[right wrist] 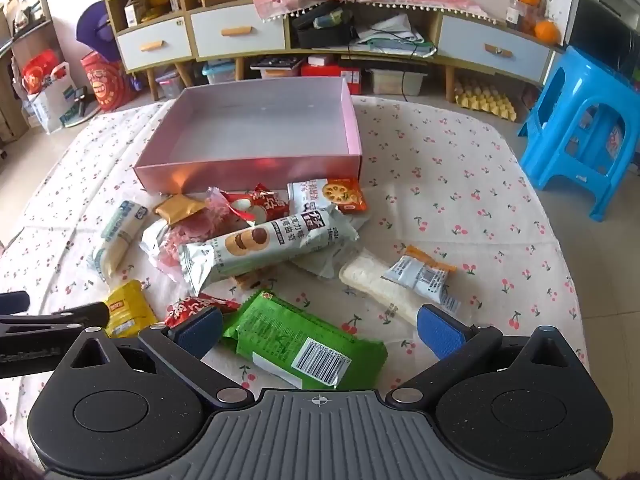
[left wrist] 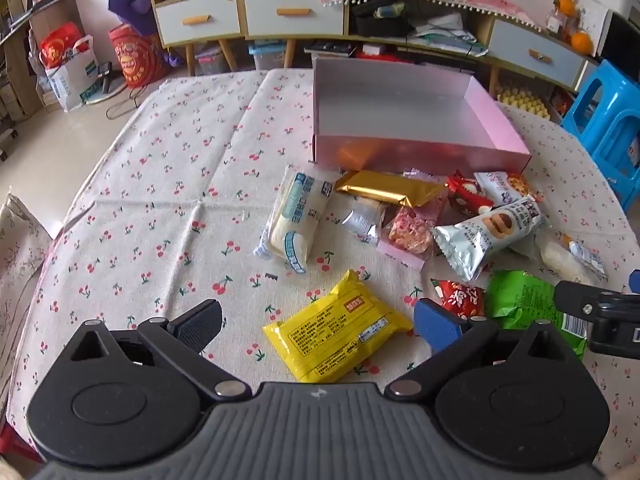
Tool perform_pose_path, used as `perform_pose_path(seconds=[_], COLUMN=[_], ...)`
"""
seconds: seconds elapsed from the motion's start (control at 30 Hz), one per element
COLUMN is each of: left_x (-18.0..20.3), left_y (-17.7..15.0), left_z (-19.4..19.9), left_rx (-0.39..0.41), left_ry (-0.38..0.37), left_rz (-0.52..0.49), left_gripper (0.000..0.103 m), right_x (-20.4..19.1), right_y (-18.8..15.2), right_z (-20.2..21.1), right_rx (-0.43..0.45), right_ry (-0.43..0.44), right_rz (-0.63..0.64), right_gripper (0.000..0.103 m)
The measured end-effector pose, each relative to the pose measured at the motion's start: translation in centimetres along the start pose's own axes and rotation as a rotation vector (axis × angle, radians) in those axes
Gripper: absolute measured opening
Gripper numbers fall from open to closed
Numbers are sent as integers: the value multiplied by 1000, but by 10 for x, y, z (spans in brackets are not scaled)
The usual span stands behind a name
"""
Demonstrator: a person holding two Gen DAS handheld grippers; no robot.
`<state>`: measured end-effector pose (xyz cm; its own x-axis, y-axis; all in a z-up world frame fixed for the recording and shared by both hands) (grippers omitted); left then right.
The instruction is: Organize snacks
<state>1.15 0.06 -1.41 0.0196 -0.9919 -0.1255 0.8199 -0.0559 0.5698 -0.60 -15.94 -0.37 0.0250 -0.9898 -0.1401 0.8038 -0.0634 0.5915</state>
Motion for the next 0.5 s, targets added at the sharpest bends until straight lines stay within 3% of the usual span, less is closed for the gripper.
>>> perform_pose_path(seconds=[0.5], left_x=[0], left_y=[-1], left_z=[-3], left_rx=[-12], left_ry=[-22], left_rz=[-6], left_gripper=[103], right_x=[-3], right_y=[-2], right_z=[-8], right_rx=[-15], right_ry=[4], right_rz=[-1], right_gripper=[103])
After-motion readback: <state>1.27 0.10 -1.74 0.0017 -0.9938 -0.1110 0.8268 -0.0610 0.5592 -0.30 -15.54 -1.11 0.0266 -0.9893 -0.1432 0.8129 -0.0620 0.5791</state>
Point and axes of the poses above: each gripper's, at about its wrist camera, not at the fingertips, and z roughly against the way its jaws point, x to its right, y to its top, the point moved 2 cm from there along -z, roughly the way its jaws point, and after that the axes turned 7 degrees about y, right-handed, at the moved point
